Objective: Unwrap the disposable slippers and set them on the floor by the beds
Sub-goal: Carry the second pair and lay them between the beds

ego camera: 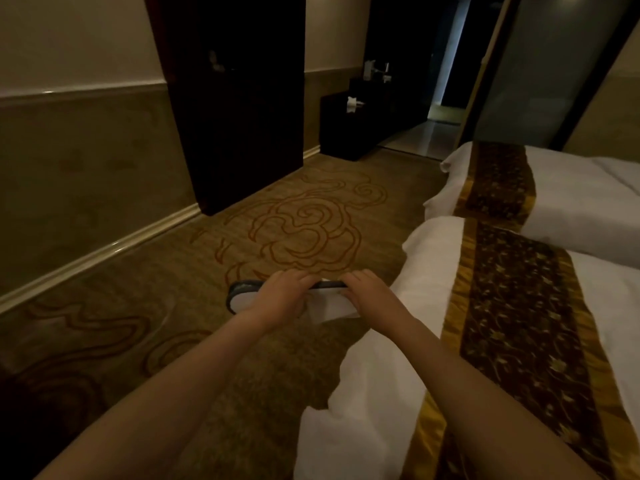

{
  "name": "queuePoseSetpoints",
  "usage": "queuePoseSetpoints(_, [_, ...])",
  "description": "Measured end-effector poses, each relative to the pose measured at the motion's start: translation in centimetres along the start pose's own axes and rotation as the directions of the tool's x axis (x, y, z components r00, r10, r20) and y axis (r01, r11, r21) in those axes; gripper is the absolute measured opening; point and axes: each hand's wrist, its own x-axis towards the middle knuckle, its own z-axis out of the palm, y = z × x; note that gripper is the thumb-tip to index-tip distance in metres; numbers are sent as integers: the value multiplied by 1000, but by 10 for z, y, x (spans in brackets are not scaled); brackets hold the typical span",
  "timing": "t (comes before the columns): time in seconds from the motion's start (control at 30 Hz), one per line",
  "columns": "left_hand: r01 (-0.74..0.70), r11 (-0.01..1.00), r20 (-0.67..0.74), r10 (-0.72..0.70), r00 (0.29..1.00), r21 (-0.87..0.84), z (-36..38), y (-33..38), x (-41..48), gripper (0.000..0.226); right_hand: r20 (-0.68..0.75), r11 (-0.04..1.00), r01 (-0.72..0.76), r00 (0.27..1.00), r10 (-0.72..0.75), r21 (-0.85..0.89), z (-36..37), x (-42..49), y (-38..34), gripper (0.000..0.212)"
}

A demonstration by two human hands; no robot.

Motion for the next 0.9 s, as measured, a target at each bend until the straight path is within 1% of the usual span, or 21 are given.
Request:
queuePoseSetpoints(0.13, [12, 1000, 9, -12, 1000, -6, 13, -52, 67, 51, 15, 999, 4, 1000, -5, 34, 28, 81, 33, 20])
queuePoseSetpoints(0.23, [8, 1000, 32, -9, 999, 29, 10, -92, 115, 50, 42, 997, 2, 999, -5, 73, 41, 142, 52, 19])
queuePoseSetpoints(0.3, [23, 997, 16, -24, 1000, 69, 6, -120, 147, 50, 56, 996, 22, 998, -27, 87, 45, 186, 61, 20])
queuePoseSetpoints(0.47, [57, 997, -13, -56, 998, 47, 4, -190, 221, 40, 52, 995, 52, 997, -57, 86, 64, 288, 82, 21])
queuePoseSetpoints(0.6, [16, 999, 28, -17, 999, 51, 16, -250, 300, 43, 30, 995, -5, 1000, 2, 97, 92, 370, 112, 22])
queuePoseSetpoints(0.73, [-50, 997, 90, 45, 995, 53, 36, -308, 392, 44, 31, 993, -93, 995, 91, 70, 119, 448, 150, 20])
queuePoseSetpoints(0.8, [-87, 996, 91, 86, 992, 11, 41, -333, 440, 40, 42, 988, -147, 989, 145, 54, 124, 487, 171, 21])
queuePoseSetpoints(0.9, [-192, 979, 46, 195, 980, -69, 44, -358, 509, 42, -9, 978, -206, 978, 206, 30, 126, 535, 205, 21])
